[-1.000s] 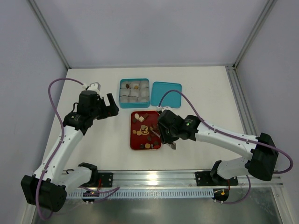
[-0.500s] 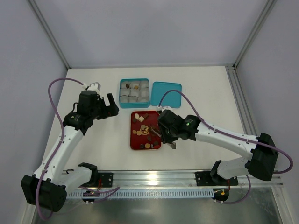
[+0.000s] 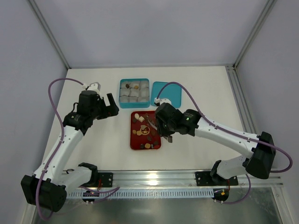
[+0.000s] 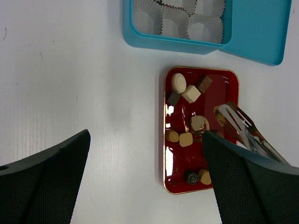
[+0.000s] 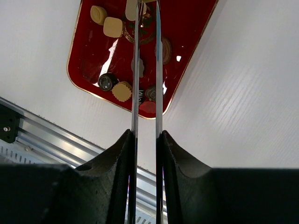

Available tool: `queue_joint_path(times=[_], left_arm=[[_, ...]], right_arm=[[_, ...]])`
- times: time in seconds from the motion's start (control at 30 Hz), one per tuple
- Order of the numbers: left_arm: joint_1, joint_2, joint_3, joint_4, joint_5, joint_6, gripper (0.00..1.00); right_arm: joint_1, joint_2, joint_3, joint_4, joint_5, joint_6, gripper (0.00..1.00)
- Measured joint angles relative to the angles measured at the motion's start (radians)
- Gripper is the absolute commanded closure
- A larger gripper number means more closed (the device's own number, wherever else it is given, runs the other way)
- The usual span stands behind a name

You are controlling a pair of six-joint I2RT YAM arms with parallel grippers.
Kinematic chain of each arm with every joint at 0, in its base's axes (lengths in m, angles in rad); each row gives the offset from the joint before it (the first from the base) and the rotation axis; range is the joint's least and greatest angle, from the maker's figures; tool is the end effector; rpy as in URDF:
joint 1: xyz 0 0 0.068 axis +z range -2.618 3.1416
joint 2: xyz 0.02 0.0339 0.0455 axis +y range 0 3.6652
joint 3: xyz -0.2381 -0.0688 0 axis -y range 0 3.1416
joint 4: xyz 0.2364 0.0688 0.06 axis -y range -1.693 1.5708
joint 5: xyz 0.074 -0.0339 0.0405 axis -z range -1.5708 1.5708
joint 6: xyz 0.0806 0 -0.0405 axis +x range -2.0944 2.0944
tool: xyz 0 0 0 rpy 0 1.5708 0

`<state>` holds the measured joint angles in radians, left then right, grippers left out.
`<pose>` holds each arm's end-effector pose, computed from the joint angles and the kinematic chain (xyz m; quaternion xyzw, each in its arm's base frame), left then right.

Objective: Pack the chocolate

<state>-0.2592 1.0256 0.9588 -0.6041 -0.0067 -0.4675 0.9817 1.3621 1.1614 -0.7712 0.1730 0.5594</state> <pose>0.2490 -0.0655 0.2651 -0.0951 0.8954 -0.1518 0.4076 0.1786 0.2424 0.2314 -0.1746 0.9361 0.1455 0.2684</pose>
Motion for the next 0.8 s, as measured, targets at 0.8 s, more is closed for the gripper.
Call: queue_joint_path(times=[0.8], left_arm=[[0.0, 0.0, 0.0, 0.0, 0.0, 0.0, 0.0]], right_arm=[[-0.323, 0.578, 0.628, 0.097, -0.031, -0.161, 0.73]])
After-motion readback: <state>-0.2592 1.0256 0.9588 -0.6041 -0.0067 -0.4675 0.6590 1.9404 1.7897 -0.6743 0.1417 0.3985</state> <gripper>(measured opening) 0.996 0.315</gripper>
